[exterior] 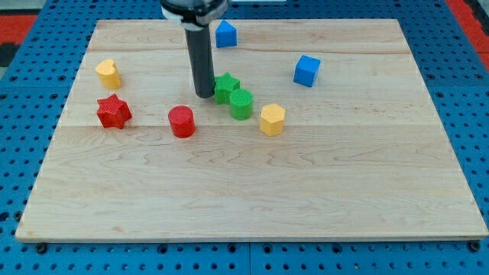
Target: Move the yellow hexagon to the right of the green circle
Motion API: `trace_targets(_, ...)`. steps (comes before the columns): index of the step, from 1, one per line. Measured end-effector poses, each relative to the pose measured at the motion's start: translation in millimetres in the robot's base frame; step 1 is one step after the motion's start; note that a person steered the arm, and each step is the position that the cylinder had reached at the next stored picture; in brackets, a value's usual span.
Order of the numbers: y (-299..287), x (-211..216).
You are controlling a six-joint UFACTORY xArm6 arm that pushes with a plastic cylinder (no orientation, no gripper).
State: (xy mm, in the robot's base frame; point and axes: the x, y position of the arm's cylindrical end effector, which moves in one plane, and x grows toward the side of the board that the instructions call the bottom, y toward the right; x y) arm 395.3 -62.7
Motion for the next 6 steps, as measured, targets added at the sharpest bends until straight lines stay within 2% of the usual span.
trace_targets(3,51.4,84.2)
trace_targets(4,115.1,108.2)
trace_targets(5,106.5,57.7)
trace_targets(6,77.9,43.9)
